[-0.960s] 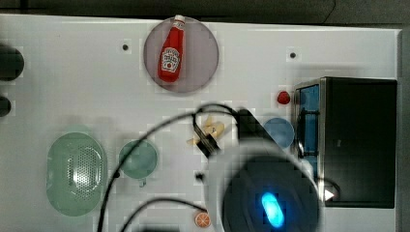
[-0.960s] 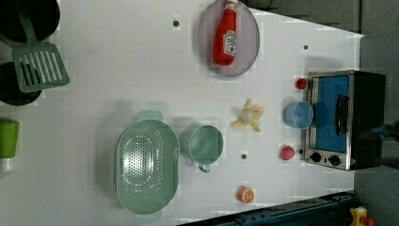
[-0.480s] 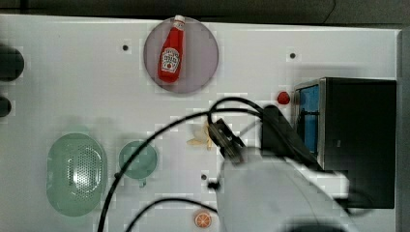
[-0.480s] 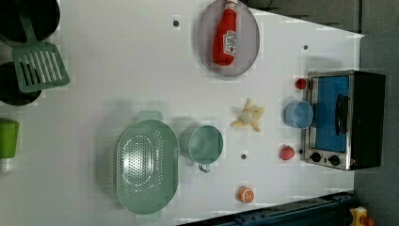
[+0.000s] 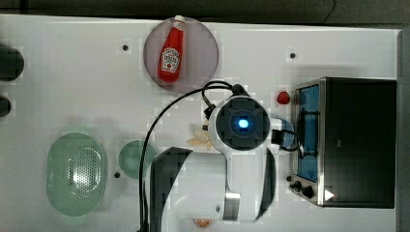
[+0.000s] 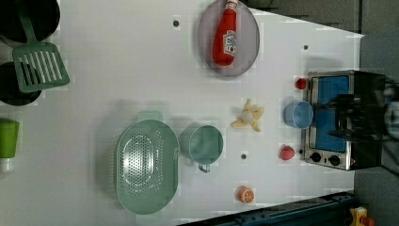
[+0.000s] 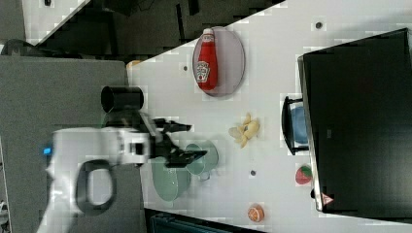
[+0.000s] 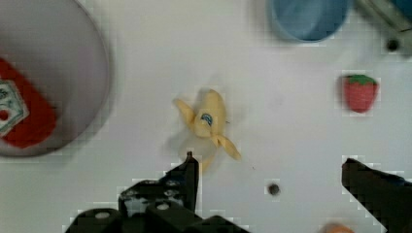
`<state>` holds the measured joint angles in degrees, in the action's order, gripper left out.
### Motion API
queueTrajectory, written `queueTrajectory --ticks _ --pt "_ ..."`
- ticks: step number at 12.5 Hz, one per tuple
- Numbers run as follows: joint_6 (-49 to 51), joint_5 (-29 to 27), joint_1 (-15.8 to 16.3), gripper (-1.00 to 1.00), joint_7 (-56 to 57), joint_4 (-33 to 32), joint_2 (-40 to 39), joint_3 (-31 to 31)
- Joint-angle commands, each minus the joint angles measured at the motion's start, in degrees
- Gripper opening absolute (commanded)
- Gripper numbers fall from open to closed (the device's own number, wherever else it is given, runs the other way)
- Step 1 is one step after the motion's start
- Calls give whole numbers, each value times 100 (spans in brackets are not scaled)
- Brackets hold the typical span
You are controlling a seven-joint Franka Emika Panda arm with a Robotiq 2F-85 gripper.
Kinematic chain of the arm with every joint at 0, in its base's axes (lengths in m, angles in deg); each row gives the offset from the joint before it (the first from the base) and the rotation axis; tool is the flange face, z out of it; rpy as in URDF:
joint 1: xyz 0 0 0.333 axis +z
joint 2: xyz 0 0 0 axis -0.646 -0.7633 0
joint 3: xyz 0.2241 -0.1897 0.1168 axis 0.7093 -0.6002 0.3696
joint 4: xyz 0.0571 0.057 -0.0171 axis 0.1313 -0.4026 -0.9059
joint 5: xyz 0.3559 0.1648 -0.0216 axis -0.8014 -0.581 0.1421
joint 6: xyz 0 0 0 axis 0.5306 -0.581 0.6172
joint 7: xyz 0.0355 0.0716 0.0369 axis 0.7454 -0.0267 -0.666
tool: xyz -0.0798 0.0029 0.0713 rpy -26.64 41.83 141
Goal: Pick banana from table and place on oven.
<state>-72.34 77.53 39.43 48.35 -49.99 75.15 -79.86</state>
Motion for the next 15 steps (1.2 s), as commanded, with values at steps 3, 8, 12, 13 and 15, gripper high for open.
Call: queueTrajectory --ticks 3,8,12,13,15 --pt "-1283 -89 30 100 -45 -571 -513 56" --pt "-2119 -89 32 100 -60 -592 -1643 269" --pt "-2710 -89 33 100 -80 -741 -2176 352" --pt "-2854 -89 33 100 -81 -794 -2260 365" --pt "-3118 -89 33 92 -83 -881 -2420 377"
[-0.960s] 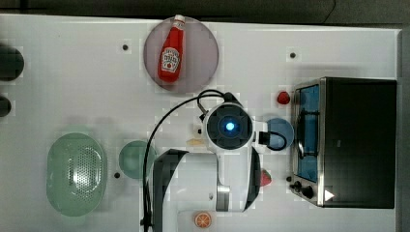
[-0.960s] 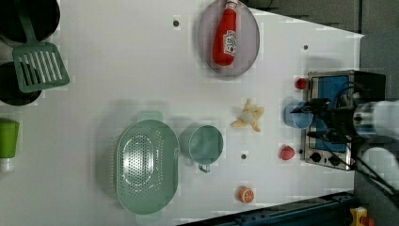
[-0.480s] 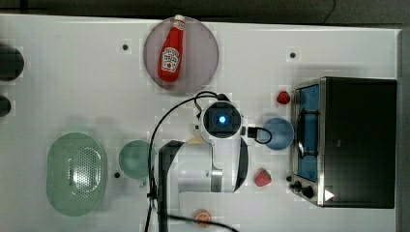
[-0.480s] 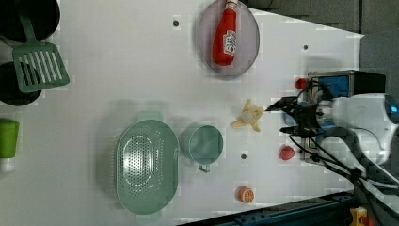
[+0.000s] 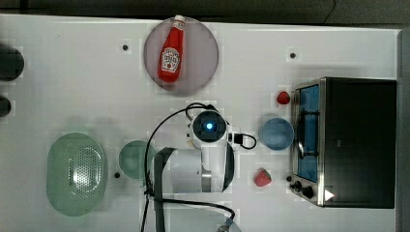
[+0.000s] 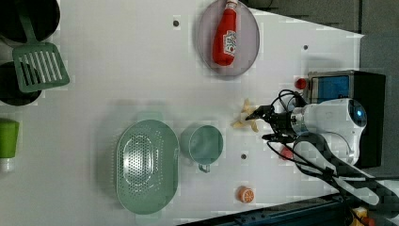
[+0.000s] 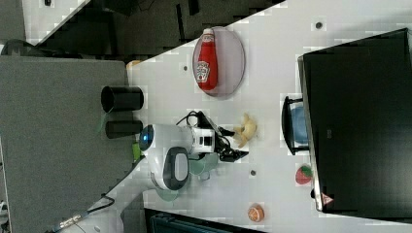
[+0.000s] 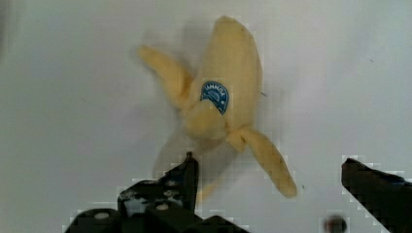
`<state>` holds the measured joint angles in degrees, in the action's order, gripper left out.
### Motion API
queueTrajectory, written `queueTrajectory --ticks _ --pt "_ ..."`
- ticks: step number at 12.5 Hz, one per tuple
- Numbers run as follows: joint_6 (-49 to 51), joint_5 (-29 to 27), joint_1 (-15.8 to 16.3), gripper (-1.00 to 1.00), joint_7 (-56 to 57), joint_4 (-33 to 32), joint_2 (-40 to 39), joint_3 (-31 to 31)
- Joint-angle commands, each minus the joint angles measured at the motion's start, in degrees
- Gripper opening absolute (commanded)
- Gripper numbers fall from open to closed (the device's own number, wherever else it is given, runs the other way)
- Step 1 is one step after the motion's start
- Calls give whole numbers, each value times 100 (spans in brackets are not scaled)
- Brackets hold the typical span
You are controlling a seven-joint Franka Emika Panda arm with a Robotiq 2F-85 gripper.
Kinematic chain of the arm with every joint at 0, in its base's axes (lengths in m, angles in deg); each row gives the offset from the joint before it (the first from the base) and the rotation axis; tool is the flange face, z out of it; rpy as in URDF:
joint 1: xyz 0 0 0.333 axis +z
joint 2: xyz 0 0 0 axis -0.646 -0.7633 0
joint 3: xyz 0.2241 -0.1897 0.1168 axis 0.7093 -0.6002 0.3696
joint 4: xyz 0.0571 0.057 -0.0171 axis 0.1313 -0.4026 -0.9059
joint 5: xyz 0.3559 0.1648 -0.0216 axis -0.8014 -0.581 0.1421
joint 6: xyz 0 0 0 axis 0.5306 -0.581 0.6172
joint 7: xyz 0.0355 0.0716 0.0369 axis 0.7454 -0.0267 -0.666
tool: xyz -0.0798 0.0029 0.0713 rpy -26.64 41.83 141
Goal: Pick banana from table and place on oven.
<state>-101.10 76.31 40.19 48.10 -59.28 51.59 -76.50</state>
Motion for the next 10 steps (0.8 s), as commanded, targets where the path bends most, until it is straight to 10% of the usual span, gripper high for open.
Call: queueTrajectory --ticks 1,6,10 --pt "-412 33 -44 69 -58 43 -130 42" --pt "-585 33 -43 -50 -58 31 -265 55" --pt "-556 33 -43 -58 -58 64 -79 74"
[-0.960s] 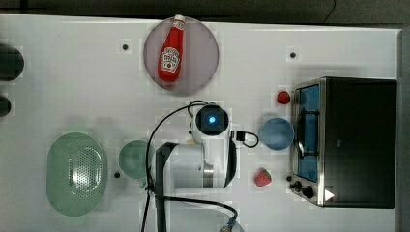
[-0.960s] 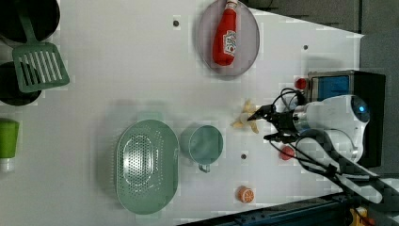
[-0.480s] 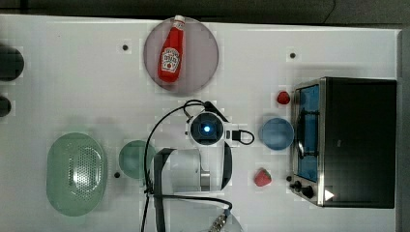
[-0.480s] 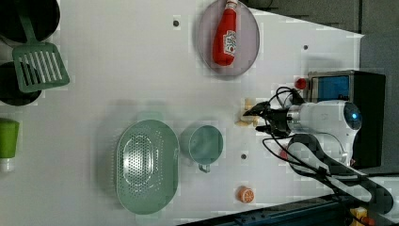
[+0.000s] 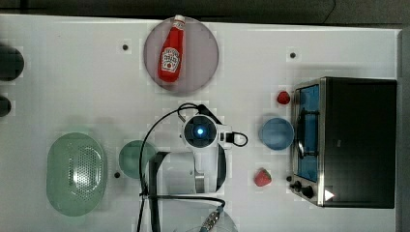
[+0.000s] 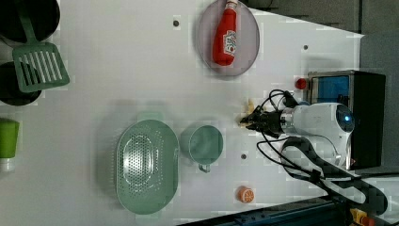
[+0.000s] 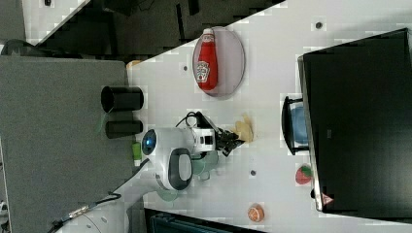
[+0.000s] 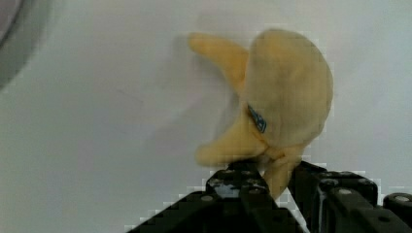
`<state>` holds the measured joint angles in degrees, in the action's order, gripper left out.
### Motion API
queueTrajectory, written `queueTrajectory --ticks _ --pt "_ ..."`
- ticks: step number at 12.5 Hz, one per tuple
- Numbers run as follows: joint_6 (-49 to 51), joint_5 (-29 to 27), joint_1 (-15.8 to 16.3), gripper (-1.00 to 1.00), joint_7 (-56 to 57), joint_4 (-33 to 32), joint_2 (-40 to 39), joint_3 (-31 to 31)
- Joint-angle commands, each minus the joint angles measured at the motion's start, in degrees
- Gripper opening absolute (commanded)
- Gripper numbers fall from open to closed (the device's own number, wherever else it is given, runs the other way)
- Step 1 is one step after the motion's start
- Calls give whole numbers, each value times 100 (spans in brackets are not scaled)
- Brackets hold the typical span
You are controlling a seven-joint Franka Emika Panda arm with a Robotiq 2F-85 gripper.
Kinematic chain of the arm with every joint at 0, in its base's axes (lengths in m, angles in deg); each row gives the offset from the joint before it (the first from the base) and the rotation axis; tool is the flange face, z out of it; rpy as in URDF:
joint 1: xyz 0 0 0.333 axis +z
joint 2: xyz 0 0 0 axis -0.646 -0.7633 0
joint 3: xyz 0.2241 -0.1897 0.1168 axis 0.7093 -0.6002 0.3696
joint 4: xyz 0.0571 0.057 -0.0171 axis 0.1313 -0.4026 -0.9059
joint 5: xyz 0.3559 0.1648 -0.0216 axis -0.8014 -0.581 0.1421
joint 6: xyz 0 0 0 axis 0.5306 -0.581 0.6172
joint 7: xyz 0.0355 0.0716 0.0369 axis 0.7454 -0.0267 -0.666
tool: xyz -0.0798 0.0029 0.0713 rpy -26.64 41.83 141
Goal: Pick banana from table and place on oven.
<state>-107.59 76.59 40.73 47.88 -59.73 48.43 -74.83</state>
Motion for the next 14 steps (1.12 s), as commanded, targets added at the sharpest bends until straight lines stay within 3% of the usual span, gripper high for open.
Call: queueTrajectory --ticks 1,5,8,11,14 --pt "139 5 -97 -58 -36 126 485 -82" --pt "1811 5 -100 -58 -36 449 2118 -65" --pt "3792 6 -120 -58 -36 1346 3042 -144" --pt "5143 6 -161 -58 6 2420 3228 -559" --pt "5389 32 -198 -58 645 3151 2883 -1252"
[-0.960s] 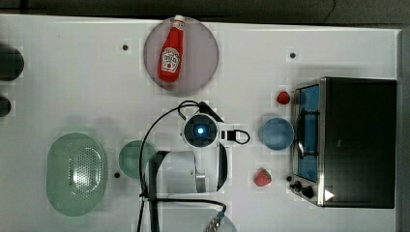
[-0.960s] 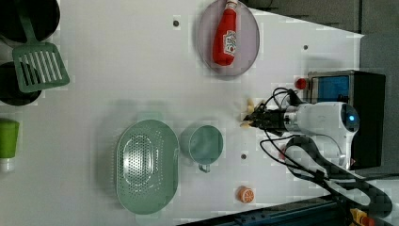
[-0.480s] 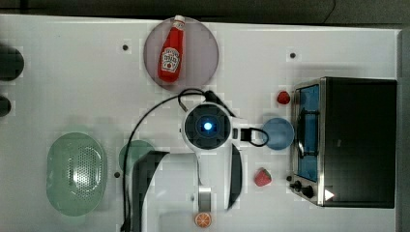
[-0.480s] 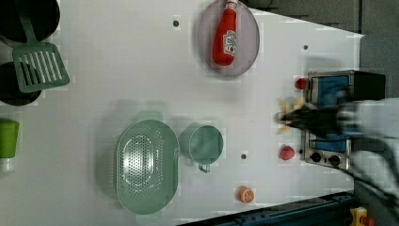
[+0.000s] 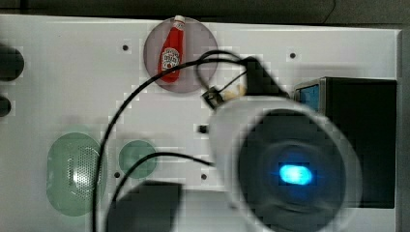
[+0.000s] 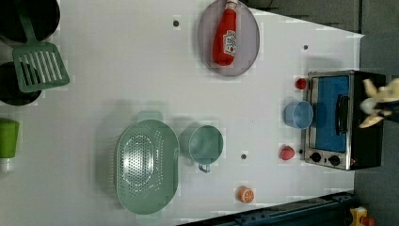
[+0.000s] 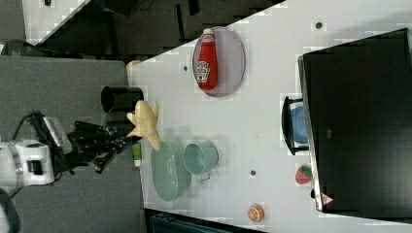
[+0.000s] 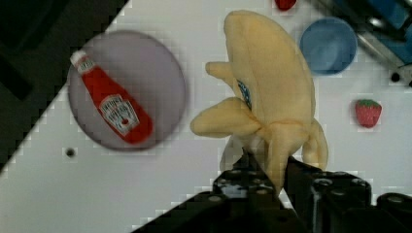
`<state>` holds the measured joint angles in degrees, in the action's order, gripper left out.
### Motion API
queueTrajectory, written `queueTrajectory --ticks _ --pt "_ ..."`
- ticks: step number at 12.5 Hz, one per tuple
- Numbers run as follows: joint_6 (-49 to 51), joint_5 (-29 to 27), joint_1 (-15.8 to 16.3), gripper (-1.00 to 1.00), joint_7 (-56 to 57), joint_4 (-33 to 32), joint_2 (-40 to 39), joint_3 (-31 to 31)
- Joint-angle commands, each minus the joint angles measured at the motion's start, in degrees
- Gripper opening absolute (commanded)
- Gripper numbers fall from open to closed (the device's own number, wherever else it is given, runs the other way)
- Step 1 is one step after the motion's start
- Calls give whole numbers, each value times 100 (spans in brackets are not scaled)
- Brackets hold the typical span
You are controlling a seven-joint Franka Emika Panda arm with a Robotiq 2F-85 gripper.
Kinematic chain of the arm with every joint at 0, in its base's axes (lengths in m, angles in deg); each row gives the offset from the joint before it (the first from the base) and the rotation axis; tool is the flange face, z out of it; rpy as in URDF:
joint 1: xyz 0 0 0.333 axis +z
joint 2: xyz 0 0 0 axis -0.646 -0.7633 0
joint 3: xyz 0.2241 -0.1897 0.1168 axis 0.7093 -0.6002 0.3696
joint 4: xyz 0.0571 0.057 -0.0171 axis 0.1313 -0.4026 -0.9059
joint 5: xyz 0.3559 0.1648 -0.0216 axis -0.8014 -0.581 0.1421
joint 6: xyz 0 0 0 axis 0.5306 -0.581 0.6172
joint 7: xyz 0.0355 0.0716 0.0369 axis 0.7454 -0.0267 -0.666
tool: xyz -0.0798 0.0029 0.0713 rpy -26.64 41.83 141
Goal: Pick banana from table and place on oven.
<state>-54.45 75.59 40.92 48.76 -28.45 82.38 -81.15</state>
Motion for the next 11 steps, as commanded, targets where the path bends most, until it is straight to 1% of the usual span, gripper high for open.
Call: queueTrajectory --ticks 1,5,7,9,11 --pt "75 156 -228 -58 1062 203 -697 -884" --pt "-55 155 -289 -58 2961 708 -1605 -2010" --pt "-571 155 -307 -58 3831 827 -2044 -2542" --pt "-1013 154 -321 -58 4630 830 -2432 -2945" --pt "-1179 123 -363 -58 4993 829 -2781 -3203"
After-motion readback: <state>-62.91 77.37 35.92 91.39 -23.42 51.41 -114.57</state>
